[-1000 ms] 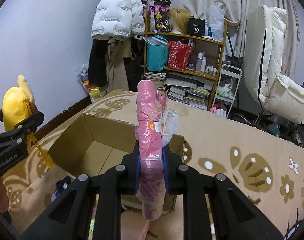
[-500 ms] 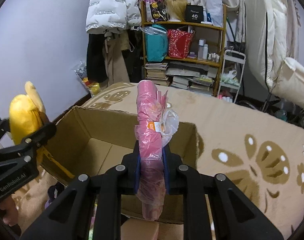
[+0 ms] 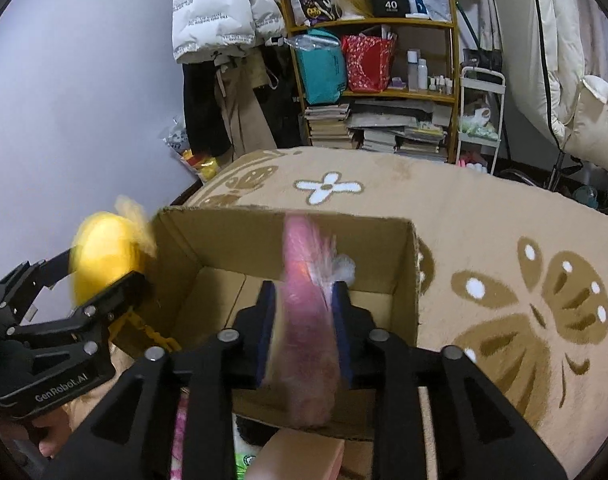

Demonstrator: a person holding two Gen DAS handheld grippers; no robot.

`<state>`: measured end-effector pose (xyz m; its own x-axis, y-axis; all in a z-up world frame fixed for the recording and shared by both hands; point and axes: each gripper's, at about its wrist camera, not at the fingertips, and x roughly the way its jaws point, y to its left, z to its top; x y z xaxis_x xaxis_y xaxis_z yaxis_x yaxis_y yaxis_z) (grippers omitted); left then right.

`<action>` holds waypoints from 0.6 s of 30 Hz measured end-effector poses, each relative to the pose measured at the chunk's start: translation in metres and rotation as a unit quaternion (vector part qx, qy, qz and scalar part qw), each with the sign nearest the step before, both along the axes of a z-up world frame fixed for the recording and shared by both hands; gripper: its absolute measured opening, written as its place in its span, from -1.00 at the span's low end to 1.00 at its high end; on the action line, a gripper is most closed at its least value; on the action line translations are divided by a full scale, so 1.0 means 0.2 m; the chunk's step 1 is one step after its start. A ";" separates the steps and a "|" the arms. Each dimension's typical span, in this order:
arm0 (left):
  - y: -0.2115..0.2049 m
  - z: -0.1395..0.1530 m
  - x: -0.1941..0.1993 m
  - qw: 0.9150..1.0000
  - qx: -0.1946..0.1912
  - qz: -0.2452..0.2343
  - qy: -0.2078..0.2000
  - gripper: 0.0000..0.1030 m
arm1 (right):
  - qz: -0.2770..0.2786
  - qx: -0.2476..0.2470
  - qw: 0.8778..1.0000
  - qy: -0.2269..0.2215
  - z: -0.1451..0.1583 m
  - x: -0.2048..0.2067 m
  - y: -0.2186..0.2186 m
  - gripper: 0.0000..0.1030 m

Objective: Organize soft objects
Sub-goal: 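Lower the yellow plush into the box and open the left tool while the right tool releases the pink bag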

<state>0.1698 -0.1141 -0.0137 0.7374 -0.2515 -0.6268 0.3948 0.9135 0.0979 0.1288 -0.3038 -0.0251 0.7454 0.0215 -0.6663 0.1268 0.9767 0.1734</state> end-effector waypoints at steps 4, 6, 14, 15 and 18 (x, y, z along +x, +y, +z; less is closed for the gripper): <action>0.02 0.01 -0.01 1.000 0.000 0.009 -0.001 0.80 | -0.008 -0.009 1.000 -0.010 0.05 -0.03 0.00 0.15; 0.02 0.02 -0.02 1.000 0.000 0.012 -0.002 0.92 | -0.014 -0.006 1.000 -0.009 0.06 -0.05 -0.01 0.37; 0.10 0.11 -0.11 1.000 0.006 0.024 -0.008 0.94 | -0.034 -0.032 0.999 -0.004 0.15 -0.16 0.03 0.92; 0.11 0.12 -0.12 1.000 0.006 0.025 -0.010 0.94 | -0.035 -0.038 0.999 -0.003 0.17 -0.17 0.04 0.96; 0.15 0.16 -0.17 1.000 0.006 0.026 -0.015 0.95 | -0.036 -0.046 0.998 -0.006 0.21 -0.22 0.07 1.00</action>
<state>0.1351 -0.0839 0.0178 0.7678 -0.2044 -0.6072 0.3435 0.9313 0.1208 0.0841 -0.2897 0.0163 0.7513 -0.0926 -0.6534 0.1951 0.9770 0.0858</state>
